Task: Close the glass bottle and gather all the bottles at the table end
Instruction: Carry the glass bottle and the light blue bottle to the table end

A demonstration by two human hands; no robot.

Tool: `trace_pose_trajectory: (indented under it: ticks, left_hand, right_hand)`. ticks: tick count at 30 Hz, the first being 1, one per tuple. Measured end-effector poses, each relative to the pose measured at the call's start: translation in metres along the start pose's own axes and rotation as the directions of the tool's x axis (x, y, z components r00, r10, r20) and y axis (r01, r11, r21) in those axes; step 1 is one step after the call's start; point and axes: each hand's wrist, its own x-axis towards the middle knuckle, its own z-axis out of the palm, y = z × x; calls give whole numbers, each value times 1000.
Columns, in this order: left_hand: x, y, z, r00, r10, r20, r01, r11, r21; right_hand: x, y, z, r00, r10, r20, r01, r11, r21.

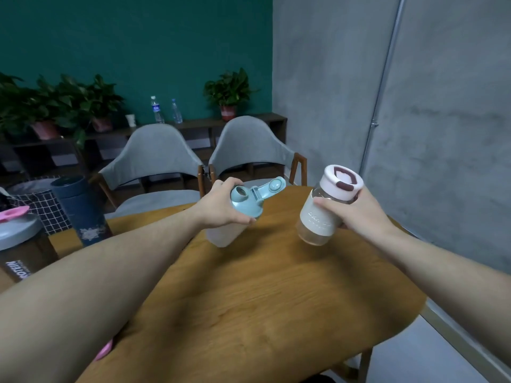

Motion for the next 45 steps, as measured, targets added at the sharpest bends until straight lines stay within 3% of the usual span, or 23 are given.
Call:
trace_pose_trajectory:
  ticks: [4, 10, 16, 26, 32, 36, 40, 45]
  left_hand:
    - [19, 22, 22, 996, -64, -65, 48, 974, -223]
    - [67, 61, 69, 982, -147, -121, 92, 921, -377]
    - [140, 92, 126, 942, -177, -286, 42, 905, -423]
    - [235, 97, 187, 880, -348, -324, 153, 853, -500]
    - [255, 105, 200, 798, -501, -334, 264, 789, -554]
    - [258, 112, 206, 769, -553, -321, 310, 762, -569]
    - [256, 109, 201, 791, -543, -282, 323, 762, -562]
    - [252, 95, 183, 889, -441, -125, 303, 769, -562]
  right_hand:
    - [18, 16, -10, 1000, -1, -6, 1, 998, -55]
    - [61, 48, -27, 998, 35, -45, -42, 989, -145]
    - [133, 85, -47, 1000, 27, -8, -28, 963, -269]
    - [242, 128, -65, 996, 21, 87, 6, 955, -298]
    - [262, 147, -59, 984, 22, 179, 36, 948, -317]
    - [268, 160, -56, 985, 16, 170, 31, 963, -268]
    - [270, 162, -57, 980, 59, 190, -11, 970, -243]
    - [269, 155, -61, 961, 120, 249, -64, 974, -219]
